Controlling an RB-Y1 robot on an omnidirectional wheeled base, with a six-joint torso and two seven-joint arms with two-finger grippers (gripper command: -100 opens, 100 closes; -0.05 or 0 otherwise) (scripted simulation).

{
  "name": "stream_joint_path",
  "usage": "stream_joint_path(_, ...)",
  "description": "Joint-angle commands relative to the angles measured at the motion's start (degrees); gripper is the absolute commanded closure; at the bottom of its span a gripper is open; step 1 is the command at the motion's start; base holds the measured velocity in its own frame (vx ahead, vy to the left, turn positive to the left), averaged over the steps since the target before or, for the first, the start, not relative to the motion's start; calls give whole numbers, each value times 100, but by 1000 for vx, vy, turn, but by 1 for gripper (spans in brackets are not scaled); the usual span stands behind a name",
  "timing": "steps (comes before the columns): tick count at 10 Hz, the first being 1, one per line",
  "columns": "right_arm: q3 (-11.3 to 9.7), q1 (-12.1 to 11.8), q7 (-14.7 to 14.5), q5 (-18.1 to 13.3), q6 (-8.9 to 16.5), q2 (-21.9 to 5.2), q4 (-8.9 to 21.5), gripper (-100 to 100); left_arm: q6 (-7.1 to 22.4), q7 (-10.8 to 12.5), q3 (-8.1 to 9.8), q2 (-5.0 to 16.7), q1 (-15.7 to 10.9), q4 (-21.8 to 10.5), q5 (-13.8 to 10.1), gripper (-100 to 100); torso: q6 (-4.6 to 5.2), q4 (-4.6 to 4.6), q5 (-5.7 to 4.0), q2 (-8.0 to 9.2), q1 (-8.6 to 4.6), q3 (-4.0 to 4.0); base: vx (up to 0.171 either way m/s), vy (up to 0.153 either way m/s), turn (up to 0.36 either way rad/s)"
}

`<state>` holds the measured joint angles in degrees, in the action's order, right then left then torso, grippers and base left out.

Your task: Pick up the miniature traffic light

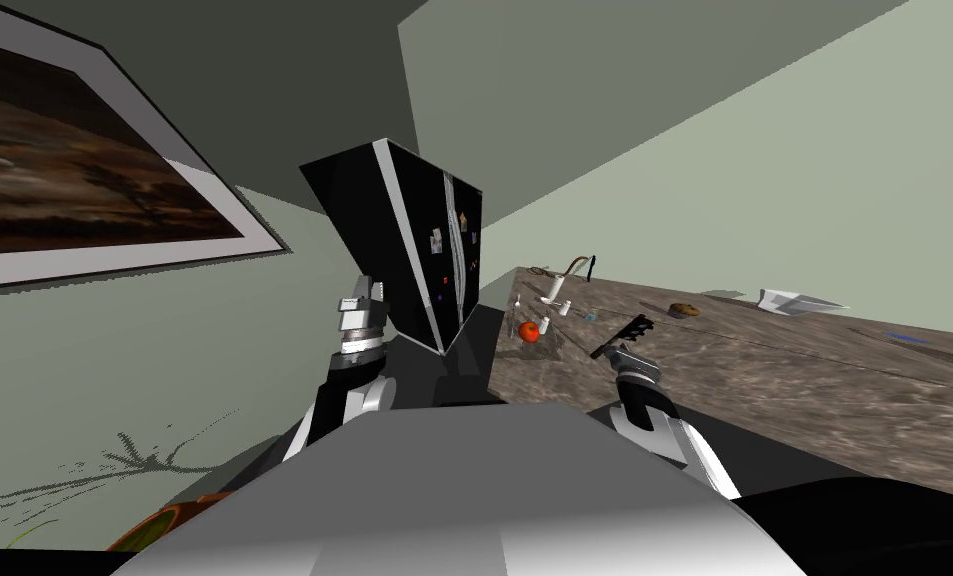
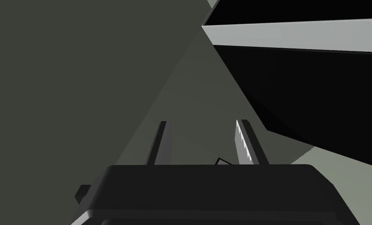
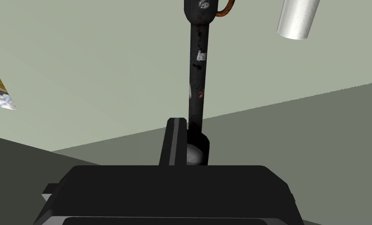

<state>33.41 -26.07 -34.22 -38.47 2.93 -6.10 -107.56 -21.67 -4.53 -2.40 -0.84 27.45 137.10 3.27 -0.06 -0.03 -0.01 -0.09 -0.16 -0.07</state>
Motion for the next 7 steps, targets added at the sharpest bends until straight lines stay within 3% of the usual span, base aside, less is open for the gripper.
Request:
stream_joint_path(1,0,0,0,0,0,0,0,100,0,0,0,0,0,0,0,0,0,0,0,0,0,0,0,0,0)
stream_joint_path(2,0,0,0,0,0,0,0,100,0,0,0,0,0,0,0,0,0,0,0,0,0,0,0,0,0)
stream_joint_path(4,38,92,2,-11,-44,-11,160,-100,0,0,0,0,0,0,0,0,0,0,0,1,0,0,45,10,-44)
stream_joint_path(5,18,61,2,-3,-10,-21,93,-100,0,0,0,0,1,0,0,0,1,-4,1,-26,6,-13,58,16,-22)
stream_joint_path(6,20,68,3,-3,-13,-23,107,0,0,0,0,0,0,0,0,0,-1,-5,2,-21,6,-13,7,2,5)
stream_joint_path(7,2,354,-242,142,-129,-213,391,-100,0,0,0,0,0,0,0,0,0,-2,1,-9,2,-5,-30,35,-131)
